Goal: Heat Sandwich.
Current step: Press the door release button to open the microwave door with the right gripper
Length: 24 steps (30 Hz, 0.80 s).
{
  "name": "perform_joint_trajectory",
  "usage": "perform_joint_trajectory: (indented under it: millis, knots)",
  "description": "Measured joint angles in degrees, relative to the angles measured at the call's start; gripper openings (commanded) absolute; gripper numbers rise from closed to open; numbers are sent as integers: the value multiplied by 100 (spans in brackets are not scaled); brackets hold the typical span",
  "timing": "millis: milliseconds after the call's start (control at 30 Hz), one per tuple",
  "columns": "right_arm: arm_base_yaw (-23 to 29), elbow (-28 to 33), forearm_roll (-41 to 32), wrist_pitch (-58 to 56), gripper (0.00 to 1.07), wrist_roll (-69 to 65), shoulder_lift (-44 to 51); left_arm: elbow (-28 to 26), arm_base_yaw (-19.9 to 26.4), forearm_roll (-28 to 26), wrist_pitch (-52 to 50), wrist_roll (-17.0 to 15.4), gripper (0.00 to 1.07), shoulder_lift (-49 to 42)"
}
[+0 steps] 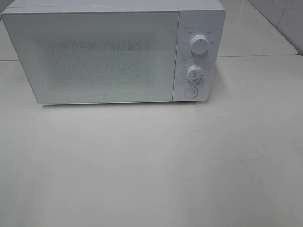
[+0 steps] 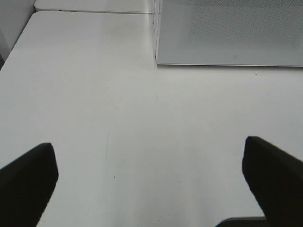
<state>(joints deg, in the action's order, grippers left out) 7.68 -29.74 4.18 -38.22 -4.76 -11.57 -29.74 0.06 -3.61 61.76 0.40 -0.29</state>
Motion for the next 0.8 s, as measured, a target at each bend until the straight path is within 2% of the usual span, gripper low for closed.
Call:
perform_joint_trajectory:
  millis: [567, 800]
  knots:
    - [0, 0, -17, 1352, 74, 0, -1696, 0, 0, 0, 0, 0, 99, 0]
    - [0, 0, -17, 2292, 74, 0, -2590, 0, 0, 0, 0, 0, 99, 0]
